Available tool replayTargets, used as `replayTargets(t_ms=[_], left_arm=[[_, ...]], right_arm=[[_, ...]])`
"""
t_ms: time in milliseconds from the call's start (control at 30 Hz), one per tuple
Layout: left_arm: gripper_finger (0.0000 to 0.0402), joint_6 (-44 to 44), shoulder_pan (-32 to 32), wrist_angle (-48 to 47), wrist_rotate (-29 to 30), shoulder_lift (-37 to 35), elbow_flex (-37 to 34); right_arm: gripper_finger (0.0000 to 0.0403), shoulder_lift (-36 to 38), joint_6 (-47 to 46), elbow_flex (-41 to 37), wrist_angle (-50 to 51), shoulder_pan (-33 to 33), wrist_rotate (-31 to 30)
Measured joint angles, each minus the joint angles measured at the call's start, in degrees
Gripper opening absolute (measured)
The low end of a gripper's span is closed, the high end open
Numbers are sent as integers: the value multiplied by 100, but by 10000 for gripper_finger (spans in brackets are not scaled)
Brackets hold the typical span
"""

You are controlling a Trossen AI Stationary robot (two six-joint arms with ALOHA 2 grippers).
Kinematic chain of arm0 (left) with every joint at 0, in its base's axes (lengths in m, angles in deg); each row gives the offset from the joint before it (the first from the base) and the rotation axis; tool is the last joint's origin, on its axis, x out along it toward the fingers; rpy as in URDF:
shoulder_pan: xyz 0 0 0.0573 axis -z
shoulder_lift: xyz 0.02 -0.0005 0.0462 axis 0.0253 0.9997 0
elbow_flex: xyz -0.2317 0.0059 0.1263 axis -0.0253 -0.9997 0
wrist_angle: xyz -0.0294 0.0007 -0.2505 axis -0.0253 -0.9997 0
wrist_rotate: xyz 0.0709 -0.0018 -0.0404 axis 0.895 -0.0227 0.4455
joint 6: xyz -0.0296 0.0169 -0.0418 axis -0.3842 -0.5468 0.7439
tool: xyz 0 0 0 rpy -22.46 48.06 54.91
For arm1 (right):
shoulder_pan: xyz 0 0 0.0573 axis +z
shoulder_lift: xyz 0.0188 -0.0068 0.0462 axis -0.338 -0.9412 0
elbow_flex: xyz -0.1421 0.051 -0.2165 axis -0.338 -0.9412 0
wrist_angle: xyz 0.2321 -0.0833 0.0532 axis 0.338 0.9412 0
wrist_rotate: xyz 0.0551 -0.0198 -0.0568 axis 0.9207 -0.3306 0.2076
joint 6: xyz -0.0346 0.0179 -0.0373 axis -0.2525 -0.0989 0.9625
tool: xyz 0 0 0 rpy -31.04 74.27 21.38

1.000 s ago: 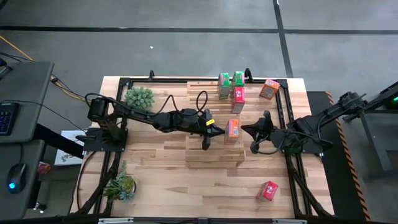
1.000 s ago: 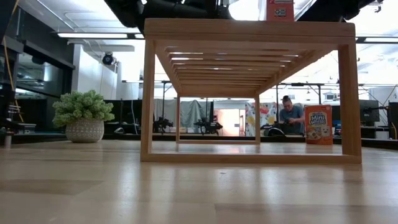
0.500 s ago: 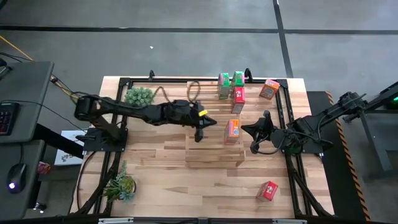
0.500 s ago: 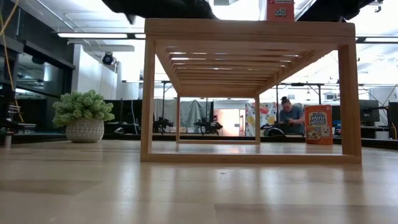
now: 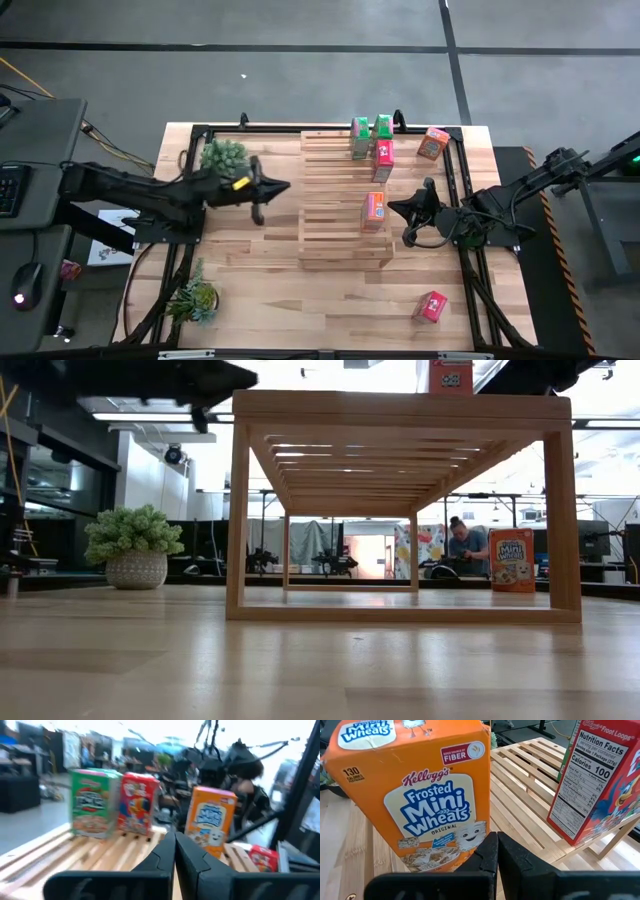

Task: Stack cereal on shelf
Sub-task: Put the orange cereal box on the shelf aligned with the other orange cereal box

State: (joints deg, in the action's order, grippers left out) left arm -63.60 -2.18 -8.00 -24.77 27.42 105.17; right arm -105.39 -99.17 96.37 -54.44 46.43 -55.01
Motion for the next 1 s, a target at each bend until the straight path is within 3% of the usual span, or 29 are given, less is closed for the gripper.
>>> replayTargets(t_ms=[200,500,633,800,1000], left_arm=[[0,-290,-52,176,240,-671,-514],[0,-428,-48,126,207,-756,-528],[0,-432,-48,127,207,-756,-528],[0,-433,-48,127,207,-754,-528],[0,-432,-48,127,207,-754,-528]], right_arm=[[0,0,4,0,-2,0,-28],[0,0,-14,0,-1,0,-31],[0,26,2,31,45,-14,-525],[0,341,9,838,658,-191,-1382],[1,518,649,1662,1089,-562,-1501]])
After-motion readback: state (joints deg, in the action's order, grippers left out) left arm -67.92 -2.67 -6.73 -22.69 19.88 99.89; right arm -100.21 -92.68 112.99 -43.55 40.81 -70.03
